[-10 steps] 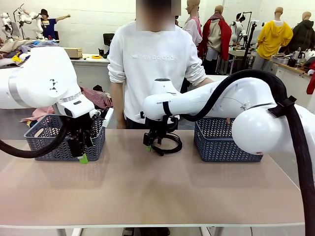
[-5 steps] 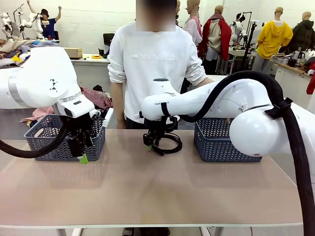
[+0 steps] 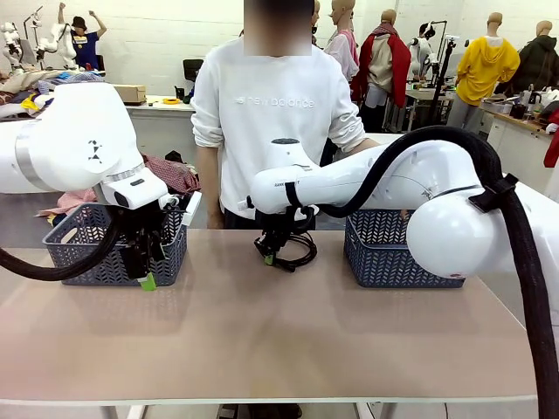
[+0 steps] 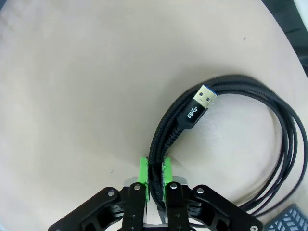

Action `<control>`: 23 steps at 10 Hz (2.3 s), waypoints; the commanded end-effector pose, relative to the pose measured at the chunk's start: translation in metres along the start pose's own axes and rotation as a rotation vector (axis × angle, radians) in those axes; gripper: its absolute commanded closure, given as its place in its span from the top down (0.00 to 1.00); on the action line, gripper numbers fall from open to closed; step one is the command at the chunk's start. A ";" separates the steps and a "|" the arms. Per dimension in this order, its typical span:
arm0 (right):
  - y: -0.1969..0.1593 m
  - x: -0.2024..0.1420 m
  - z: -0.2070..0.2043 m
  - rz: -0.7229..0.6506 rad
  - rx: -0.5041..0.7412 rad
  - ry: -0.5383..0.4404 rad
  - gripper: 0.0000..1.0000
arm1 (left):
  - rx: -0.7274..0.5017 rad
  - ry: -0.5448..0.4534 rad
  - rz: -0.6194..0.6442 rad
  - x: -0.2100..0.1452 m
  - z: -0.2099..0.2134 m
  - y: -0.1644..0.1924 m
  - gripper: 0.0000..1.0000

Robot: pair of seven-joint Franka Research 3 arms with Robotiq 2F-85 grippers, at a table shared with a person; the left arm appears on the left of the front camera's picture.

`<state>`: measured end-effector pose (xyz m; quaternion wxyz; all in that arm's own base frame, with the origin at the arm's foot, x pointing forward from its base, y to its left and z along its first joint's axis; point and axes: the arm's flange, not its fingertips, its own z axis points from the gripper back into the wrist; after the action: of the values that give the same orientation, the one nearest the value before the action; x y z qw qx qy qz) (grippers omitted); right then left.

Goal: Organize the cables according to human instructions.
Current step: Pick up a bundle of cables and place it in the basket indicated by the human.

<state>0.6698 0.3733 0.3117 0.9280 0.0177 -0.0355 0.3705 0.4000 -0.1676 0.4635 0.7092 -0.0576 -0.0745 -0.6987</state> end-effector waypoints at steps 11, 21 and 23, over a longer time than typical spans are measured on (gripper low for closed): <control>-0.035 -0.078 0.166 0.375 -0.008 -0.021 0.00 | 0.003 0.001 0.002 -0.001 0.001 0.000 1.00; -0.085 -0.107 0.194 0.348 -0.037 -0.011 0.00 | 0.003 0.001 0.002 -0.001 0.001 0.000 1.00; -0.083 -0.111 0.188 0.367 -0.019 -0.005 0.13 | 0.003 0.001 0.002 -0.001 0.001 0.000 1.00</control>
<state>0.6373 0.2250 0.4896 0.8450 0.0032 -0.0436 0.5330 0.4001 -0.1677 0.4633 0.7092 -0.0579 -0.0744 -0.6987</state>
